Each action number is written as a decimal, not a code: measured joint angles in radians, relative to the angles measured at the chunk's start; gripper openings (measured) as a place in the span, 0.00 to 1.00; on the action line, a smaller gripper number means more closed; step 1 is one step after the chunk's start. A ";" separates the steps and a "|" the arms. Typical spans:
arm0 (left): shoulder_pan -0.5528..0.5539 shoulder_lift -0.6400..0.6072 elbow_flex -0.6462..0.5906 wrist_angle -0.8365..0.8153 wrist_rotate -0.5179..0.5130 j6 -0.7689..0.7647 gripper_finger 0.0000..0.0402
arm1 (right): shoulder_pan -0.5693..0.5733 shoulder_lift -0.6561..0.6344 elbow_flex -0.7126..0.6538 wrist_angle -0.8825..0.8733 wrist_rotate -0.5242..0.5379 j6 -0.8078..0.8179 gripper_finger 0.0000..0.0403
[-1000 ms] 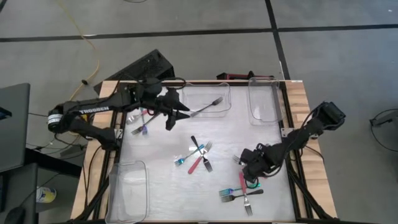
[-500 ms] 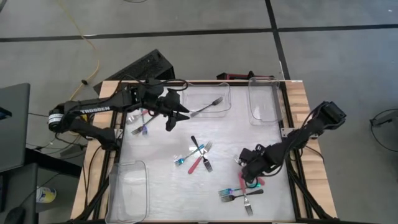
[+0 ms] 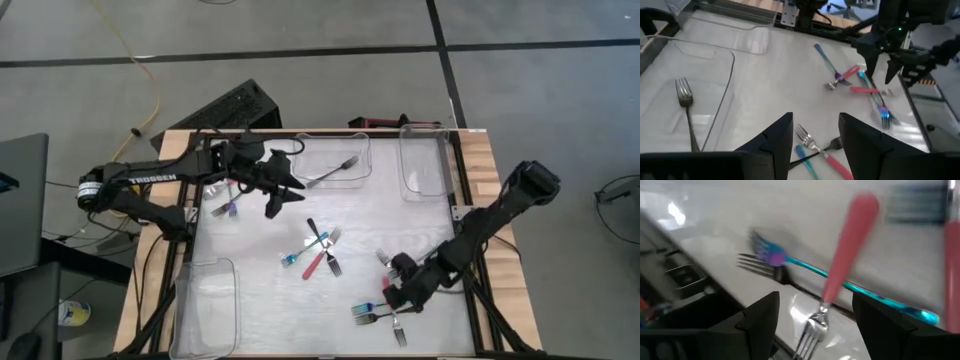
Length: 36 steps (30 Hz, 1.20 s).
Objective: Sort silverware by color (type)
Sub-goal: Put the bottom left pink fork into the top right transparent bin
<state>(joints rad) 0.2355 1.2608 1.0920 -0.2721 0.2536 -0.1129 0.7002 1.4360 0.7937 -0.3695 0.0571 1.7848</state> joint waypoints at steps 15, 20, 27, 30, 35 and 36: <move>-0.007 0.000 0.000 -0.007 -0.005 0.112 0.36 | -0.031 0.270 0.160 -0.136 0.029 0.105 0.68; -0.007 0.000 0.000 -0.019 0.012 0.111 0.36 | -0.050 0.352 0.230 -0.204 0.004 0.126 0.67; -0.007 0.000 0.001 -0.097 0.039 0.135 0.36 | -0.062 0.436 0.376 -0.439 -0.005 0.145 0.40; -0.007 0.000 0.001 -0.125 0.040 0.143 0.36 | -0.065 0.439 0.399 -0.472 0.019 0.145 0.22; -0.007 0.001 0.001 -0.163 0.055 0.176 0.36 | -0.086 0.408 0.430 -0.464 0.085 0.146 0.22; -0.007 0.001 0.001 -0.165 0.056 0.181 0.36 | -0.092 0.391 0.437 -0.465 0.097 0.144 0.22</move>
<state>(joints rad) 0.2287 1.2613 1.0927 -0.4371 0.3098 0.0678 0.6083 1.8271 1.2302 -0.8345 0.1544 1.9293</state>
